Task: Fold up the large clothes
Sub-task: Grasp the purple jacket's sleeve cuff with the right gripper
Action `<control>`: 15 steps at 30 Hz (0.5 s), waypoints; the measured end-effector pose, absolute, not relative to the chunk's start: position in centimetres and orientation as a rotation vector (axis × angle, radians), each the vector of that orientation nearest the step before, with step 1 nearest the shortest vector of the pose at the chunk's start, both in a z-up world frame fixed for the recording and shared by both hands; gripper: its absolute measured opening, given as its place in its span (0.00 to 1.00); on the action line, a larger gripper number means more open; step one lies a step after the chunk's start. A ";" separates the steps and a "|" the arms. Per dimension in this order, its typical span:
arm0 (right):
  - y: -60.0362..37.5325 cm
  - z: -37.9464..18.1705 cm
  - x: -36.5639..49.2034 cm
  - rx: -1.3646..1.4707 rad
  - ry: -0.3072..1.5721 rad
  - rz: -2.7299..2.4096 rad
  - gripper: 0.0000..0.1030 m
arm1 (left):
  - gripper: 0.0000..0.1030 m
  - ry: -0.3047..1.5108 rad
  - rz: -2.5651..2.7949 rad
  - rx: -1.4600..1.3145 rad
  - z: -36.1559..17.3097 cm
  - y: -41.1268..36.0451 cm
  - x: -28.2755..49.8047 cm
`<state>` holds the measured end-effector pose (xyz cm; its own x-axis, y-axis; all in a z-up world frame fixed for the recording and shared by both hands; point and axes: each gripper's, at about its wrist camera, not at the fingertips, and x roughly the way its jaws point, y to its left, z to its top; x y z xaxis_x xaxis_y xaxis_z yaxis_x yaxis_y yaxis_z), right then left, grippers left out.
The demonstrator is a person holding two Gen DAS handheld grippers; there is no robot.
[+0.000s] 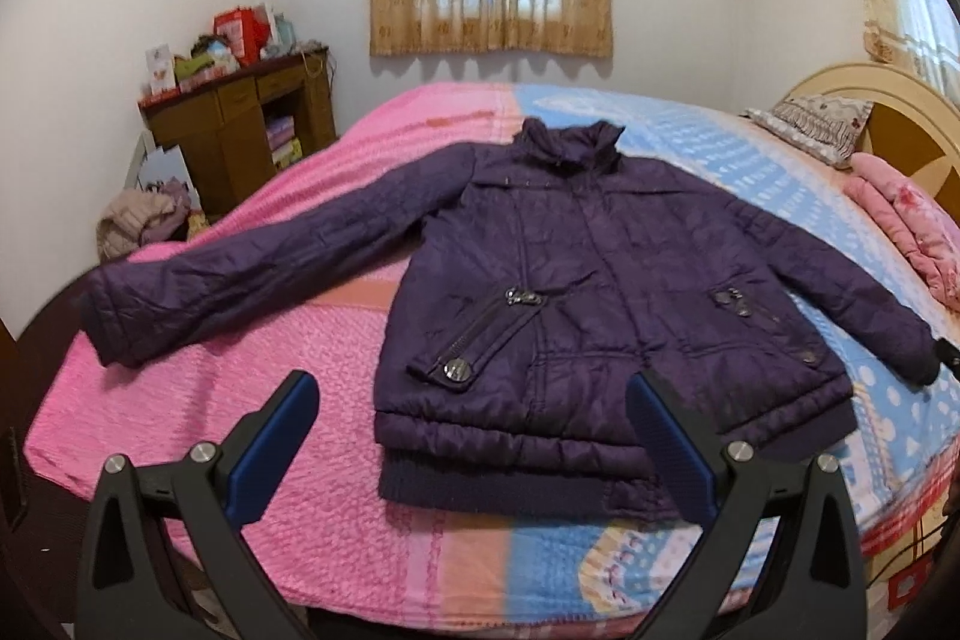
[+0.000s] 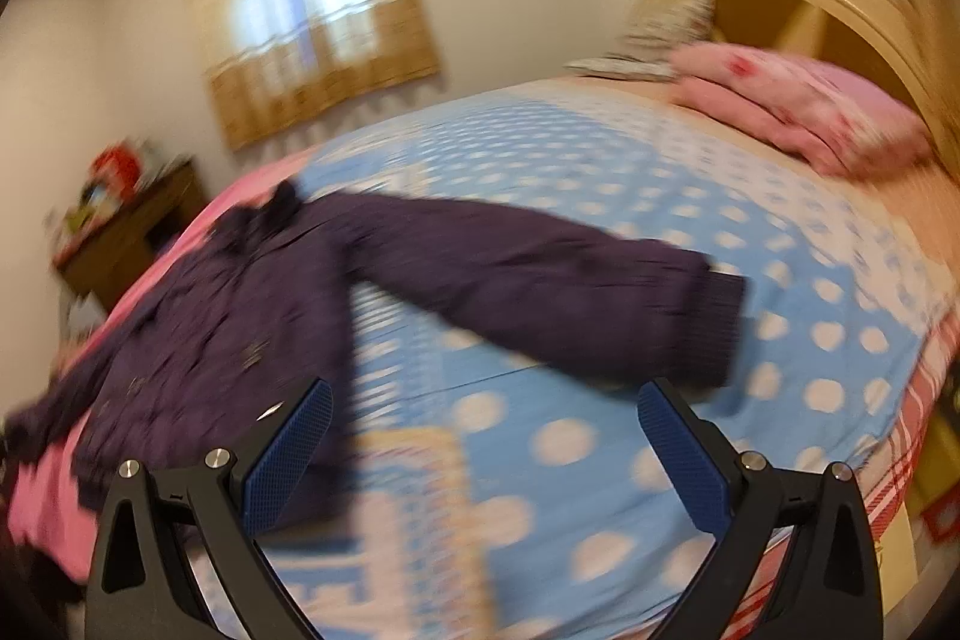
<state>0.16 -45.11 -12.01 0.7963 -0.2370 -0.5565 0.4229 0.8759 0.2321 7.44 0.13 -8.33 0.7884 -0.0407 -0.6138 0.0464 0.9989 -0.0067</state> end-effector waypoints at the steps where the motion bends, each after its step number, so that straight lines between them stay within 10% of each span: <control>1: -46.2 -12.2 0.1 0.378 0.539 -0.385 0.99 | 1.00 0.671 -0.046 0.009 -8.7 0.1 8.1; 15: -58.8 -17.2 3.0 0.699 0.643 -0.490 0.98 | 1.00 0.675 -0.080 0.035 -9.0 -1.5 12.9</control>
<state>3.03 -58.82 -17.19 0.7029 -0.1977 -0.6833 0.6061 0.6692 0.4299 12.87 -1.46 -9.01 0.7775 -0.0624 -0.6258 0.0848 0.9964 0.0060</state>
